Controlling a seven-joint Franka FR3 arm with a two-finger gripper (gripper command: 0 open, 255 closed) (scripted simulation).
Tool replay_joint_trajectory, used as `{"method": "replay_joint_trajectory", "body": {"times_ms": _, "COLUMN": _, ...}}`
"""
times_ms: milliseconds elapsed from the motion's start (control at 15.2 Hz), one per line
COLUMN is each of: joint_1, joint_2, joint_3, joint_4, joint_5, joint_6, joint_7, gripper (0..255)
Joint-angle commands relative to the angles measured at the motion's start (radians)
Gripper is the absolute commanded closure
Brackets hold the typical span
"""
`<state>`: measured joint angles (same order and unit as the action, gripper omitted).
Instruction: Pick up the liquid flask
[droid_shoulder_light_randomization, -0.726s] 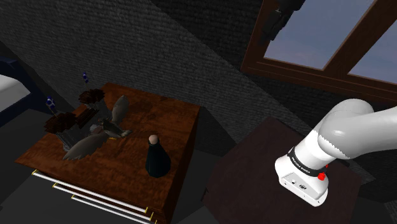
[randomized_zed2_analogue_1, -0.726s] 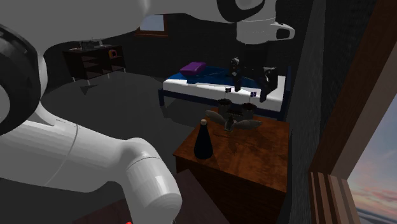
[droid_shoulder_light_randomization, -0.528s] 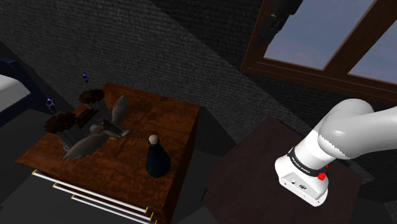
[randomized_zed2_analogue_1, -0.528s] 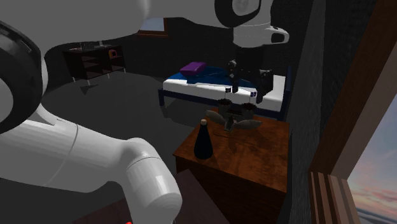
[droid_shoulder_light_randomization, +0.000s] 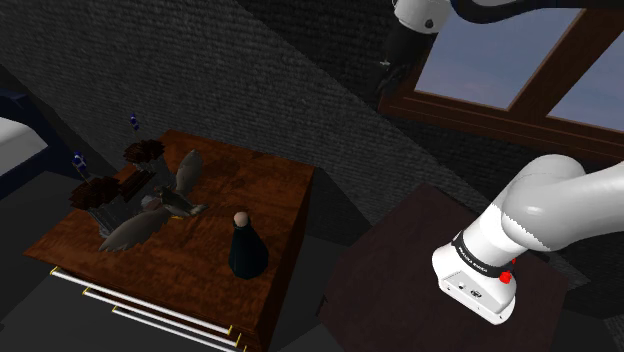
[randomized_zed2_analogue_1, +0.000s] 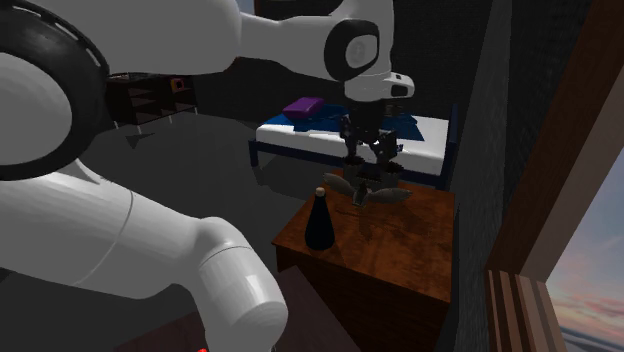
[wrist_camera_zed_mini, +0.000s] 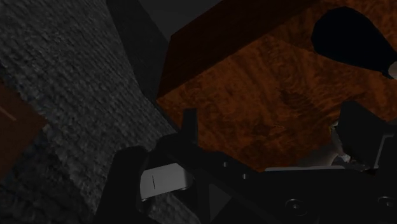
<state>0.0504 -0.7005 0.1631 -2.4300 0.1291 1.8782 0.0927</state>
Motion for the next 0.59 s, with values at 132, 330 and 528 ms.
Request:
{"method": "replay_joint_trajectory", "body": {"times_ms": 132, "joint_1": 0.018, "joint_2": 0.061, "joint_3": 0.087, "joint_4": -0.037, "joint_5": 0.036, "joint_6": 0.105, "joint_7": 0.100, "gripper": 0}}
{"method": "replay_joint_trajectory", "body": {"times_ms": 330, "joint_1": 0.025, "joint_2": 0.127, "joint_3": 0.151, "joint_4": -0.044, "joint_5": 0.052, "joint_6": 0.182, "joint_7": 0.174, "gripper": 0}}
{"method": "replay_joint_trajectory", "body": {"times_ms": 528, "joint_1": 0.026, "joint_2": 0.208, "joint_3": 0.217, "joint_4": -0.036, "joint_5": 0.057, "joint_6": 0.259, "joint_7": 0.252, "gripper": 0}}
